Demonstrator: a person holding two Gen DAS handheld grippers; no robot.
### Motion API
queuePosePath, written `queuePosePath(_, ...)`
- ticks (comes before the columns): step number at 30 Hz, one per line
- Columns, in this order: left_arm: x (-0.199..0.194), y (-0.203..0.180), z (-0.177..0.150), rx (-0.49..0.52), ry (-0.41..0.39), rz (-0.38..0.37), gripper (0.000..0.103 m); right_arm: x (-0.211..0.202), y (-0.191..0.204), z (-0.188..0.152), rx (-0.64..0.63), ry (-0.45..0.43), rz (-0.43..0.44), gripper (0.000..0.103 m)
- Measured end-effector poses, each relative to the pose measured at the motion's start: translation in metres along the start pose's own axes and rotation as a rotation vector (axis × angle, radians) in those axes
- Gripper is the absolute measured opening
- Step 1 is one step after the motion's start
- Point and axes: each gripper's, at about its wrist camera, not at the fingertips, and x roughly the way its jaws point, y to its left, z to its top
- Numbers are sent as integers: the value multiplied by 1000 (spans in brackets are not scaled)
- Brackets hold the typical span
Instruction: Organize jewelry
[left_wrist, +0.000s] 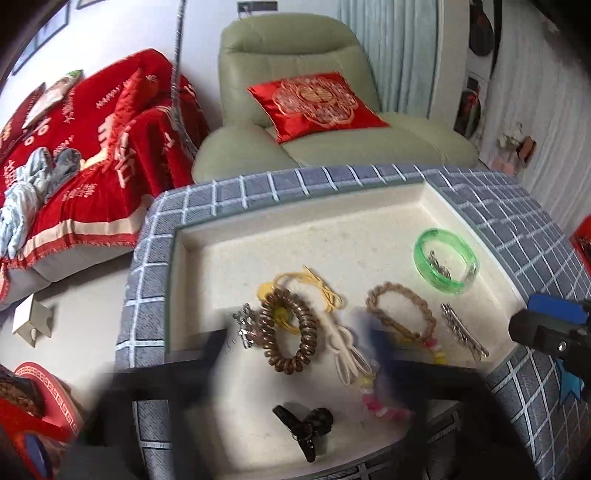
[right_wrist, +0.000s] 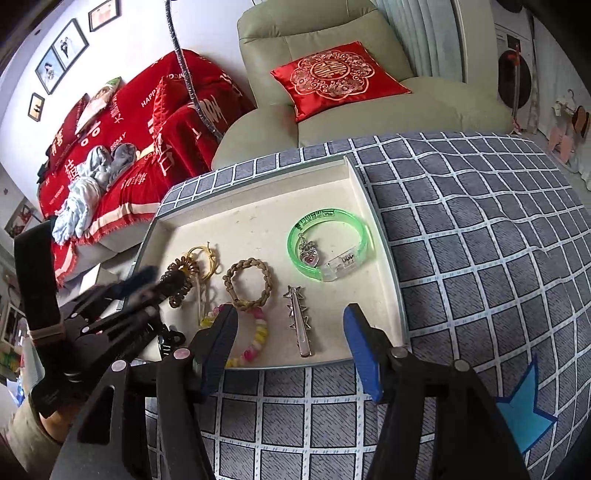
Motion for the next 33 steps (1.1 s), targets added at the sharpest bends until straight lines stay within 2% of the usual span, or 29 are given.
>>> queuePosePath(2, -6, 0, 1, 10, -30, 10, 103, -2, -1, 0, 2, -4, -1, 63)
queuePosePath(16, -13, 4, 0, 20, -30, 32, 103, -3, 6, -1, -20, 6, -19, 64)
queuePosePath(19, -15, 5, -1, 28, -34, 38, 103, -1, 8, -1, -25, 7, -24, 70)
queuePosePath(23, -16, 8, -4, 30, -27, 44, 103, 0, 15, 0, -55, 3, -45, 71)
queuePosePath(26, -17, 11, -8, 19, -15, 48, 103, 3, 22, 2, -85, 4, -63, 81)
queuePosePath(33, -23, 19, -14, -2, -2, 87, 103, 10, 32, 4, -136, -5, -148, 86)
